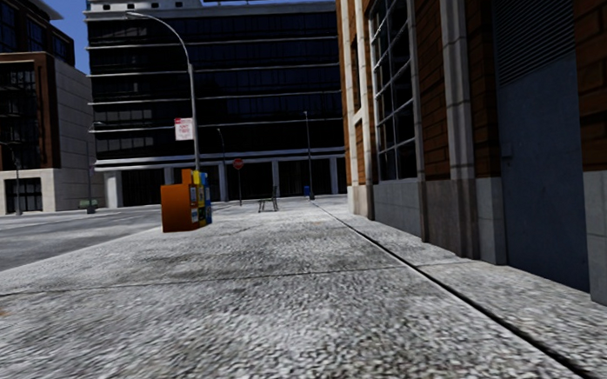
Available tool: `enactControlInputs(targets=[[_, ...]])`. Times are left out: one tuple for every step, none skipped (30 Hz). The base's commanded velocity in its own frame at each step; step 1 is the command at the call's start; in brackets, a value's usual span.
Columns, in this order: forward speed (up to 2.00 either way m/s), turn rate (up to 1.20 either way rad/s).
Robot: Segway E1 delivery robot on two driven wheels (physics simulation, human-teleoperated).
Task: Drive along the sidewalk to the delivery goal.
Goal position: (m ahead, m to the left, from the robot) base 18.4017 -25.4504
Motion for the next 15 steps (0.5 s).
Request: enactControlInputs(targets=[[2.0, 0.0], [2.0, 0.0], [2.0, 0.0], [2.0, 0.0], [2.0, 0.0], [2.0, 0.0], [2.0, 0.0], [2.0, 0.0], [2.0, 0.0], [2.0, 0.0], [2.0, 0.0], [2.0, 0.0], [2.0, 0.0], [2.0, 0.0], [2.0, 0.0]])
